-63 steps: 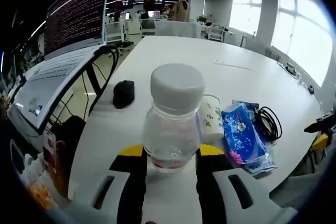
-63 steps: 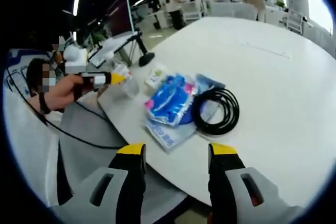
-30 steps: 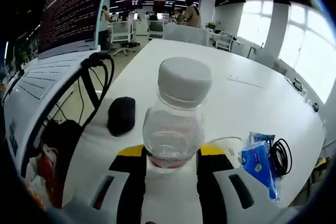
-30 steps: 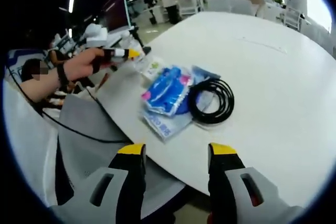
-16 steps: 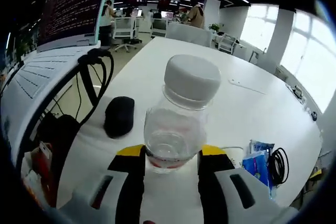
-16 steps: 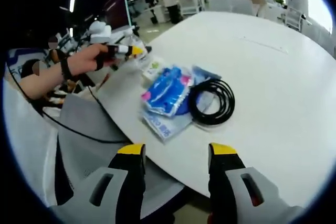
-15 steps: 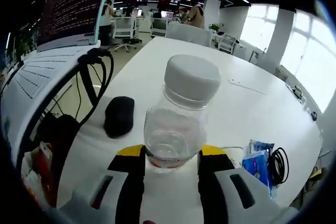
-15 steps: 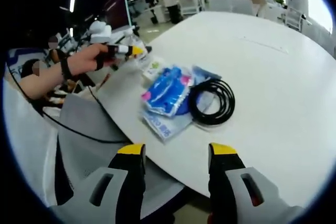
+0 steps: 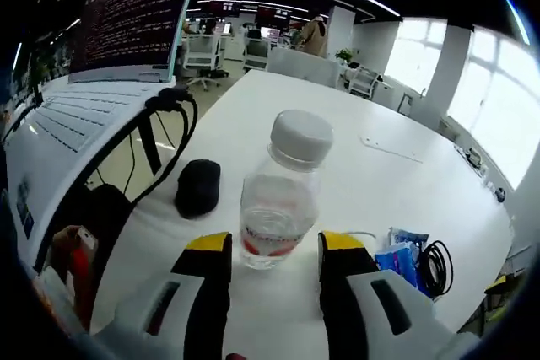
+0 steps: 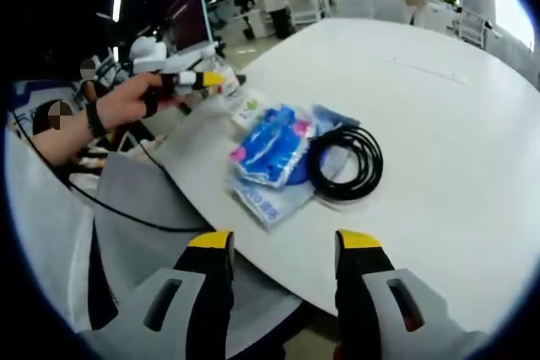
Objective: Arrange the tabletop items into an orderly group along one side of the table until the central work area is clear of visible clutter.
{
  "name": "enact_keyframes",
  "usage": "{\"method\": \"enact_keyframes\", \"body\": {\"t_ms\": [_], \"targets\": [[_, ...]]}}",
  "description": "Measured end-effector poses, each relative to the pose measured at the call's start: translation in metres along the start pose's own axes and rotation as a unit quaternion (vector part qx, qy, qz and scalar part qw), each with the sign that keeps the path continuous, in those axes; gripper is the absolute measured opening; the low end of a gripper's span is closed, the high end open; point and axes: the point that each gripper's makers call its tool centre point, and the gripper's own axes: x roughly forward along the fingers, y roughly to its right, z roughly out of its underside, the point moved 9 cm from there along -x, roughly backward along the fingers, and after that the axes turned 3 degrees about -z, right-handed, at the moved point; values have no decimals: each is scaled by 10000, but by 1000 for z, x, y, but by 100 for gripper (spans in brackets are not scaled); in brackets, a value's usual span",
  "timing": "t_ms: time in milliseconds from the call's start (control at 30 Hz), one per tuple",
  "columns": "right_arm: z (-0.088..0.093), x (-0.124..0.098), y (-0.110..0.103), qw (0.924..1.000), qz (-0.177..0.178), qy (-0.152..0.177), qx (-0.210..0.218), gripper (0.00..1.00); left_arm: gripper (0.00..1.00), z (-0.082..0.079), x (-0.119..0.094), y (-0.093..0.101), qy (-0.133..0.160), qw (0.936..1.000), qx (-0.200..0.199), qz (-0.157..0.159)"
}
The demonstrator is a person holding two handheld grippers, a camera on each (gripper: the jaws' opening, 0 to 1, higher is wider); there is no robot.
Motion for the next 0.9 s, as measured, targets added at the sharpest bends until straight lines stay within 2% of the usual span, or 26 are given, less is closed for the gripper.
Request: {"method": "enact_keyframes", "body": {"t_ms": [233, 567, 767, 900], "targets": [[1, -1, 1, 10000, 16, 21, 18, 46, 39, 12, -12, 2, -29, 10000, -44, 21], [1, 1, 1, 9999, 26, 90, 52, 46, 38, 35, -26, 16, -233, 9995, -122, 201], [4, 0, 0, 9999, 27, 126, 95, 46, 39, 46, -23, 29, -435, 9981, -105, 430], [8, -1, 0, 9998, 42, 144, 139, 46, 40, 48, -18, 38, -523, 9969, -58, 591]]}}
